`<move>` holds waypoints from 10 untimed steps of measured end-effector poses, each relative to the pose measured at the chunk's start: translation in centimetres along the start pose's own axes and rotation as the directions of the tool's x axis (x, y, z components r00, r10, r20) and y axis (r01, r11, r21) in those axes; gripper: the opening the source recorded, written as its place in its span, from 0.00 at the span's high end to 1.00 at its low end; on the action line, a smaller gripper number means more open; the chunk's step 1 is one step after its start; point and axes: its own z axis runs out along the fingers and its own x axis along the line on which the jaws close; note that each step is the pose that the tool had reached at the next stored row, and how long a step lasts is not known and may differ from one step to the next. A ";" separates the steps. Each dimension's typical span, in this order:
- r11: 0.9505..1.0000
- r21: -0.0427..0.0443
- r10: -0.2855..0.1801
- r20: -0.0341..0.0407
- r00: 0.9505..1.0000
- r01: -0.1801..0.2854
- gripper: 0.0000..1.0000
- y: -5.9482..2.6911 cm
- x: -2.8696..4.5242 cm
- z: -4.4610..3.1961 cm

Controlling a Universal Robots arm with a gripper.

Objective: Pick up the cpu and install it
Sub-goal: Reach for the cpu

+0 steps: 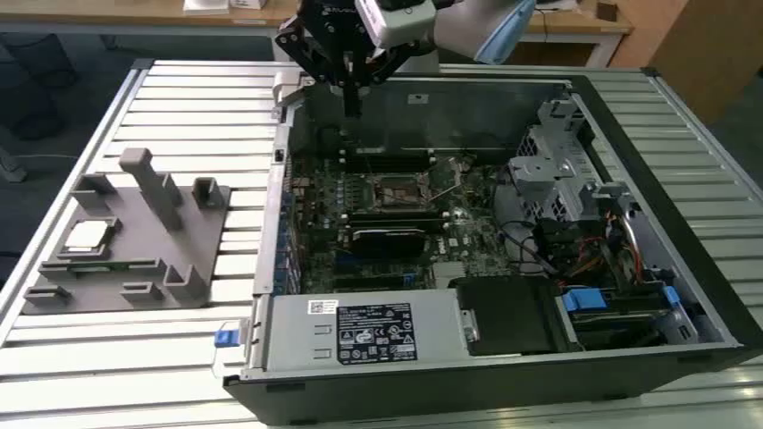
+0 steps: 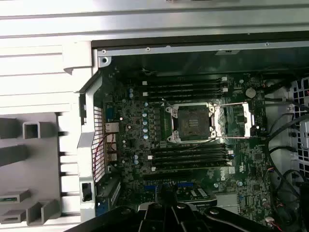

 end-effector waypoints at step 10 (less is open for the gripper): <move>1.000 0.000 0.000 0.000 1.000 0.000 0.89 0.00 0.00 0.00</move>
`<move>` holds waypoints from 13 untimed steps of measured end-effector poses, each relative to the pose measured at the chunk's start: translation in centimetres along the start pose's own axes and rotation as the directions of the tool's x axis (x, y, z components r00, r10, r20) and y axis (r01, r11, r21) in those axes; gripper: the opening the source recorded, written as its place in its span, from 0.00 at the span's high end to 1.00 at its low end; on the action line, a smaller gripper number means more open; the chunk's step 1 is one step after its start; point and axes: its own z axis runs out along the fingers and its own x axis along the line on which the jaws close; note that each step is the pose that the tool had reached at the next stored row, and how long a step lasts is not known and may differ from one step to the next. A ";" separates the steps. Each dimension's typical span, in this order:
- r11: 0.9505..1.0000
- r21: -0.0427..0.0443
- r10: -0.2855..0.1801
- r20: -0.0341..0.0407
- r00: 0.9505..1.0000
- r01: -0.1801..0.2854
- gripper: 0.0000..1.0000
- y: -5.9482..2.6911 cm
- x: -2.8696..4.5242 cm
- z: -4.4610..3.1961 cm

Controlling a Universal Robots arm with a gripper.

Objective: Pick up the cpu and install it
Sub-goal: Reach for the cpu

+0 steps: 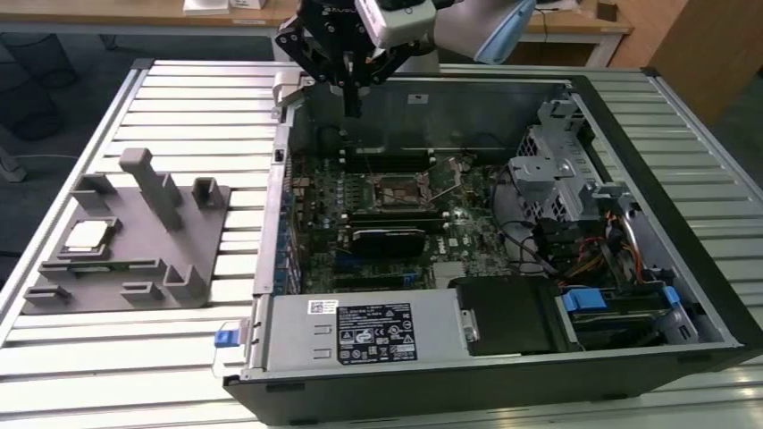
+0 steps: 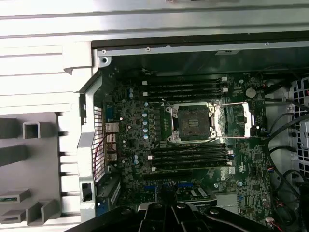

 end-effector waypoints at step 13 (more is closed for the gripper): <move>1.000 0.000 0.000 0.000 1.000 0.000 0.89 -0.13 1.73 -0.05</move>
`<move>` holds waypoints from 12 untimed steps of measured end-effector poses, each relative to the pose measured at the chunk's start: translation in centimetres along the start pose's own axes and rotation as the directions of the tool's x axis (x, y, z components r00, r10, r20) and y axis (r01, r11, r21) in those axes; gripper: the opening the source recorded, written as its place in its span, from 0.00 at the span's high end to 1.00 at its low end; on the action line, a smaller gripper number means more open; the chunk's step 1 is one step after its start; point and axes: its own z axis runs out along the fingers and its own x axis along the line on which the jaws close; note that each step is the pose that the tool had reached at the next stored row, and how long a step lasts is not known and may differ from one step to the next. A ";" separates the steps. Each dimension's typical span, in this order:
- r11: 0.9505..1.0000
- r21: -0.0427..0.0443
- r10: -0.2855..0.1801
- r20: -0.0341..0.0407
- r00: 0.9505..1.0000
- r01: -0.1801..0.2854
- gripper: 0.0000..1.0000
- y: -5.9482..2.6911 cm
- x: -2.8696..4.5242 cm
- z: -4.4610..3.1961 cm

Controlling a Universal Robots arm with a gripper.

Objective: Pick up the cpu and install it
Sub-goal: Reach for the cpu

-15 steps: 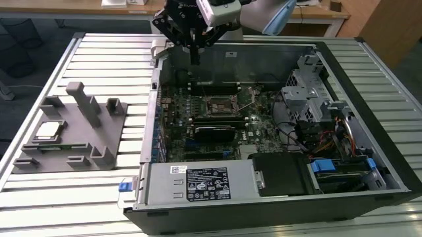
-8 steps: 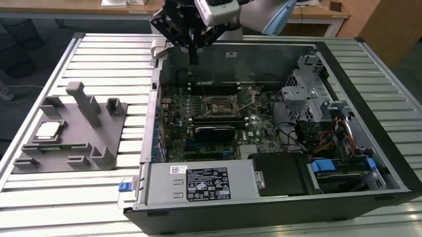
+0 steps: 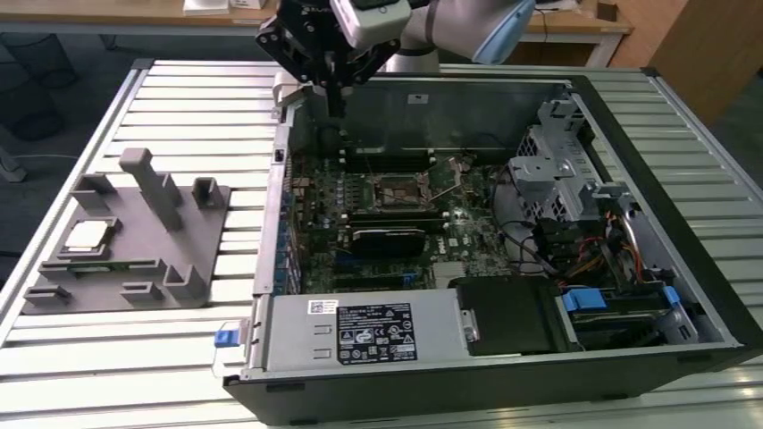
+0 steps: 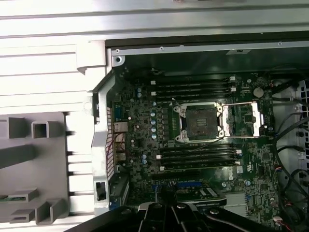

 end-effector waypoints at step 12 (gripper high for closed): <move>1.000 0.000 0.000 0.000 1.000 0.000 0.89 -0.17 2.20 -0.06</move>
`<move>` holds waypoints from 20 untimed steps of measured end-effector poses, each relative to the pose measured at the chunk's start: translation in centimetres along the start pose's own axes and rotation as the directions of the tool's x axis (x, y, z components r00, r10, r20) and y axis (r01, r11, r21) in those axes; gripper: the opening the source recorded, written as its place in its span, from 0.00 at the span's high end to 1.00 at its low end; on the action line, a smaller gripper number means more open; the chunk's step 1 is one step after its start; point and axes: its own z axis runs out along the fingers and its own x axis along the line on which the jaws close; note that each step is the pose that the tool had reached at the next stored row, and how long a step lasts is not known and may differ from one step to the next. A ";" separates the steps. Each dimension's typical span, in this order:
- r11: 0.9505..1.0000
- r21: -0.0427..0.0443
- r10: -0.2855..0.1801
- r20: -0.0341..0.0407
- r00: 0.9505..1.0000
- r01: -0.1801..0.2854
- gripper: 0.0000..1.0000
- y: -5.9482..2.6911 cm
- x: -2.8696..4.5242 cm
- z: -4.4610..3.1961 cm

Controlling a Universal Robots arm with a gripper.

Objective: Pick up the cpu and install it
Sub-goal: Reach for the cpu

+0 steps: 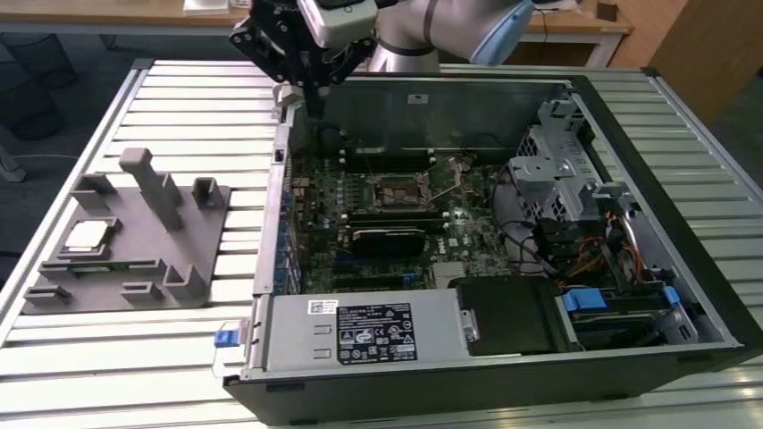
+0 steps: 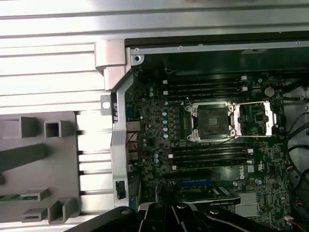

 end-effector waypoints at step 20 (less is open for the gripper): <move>1.000 0.000 0.000 0.000 1.000 0.000 0.89 -0.30 4.05 -0.11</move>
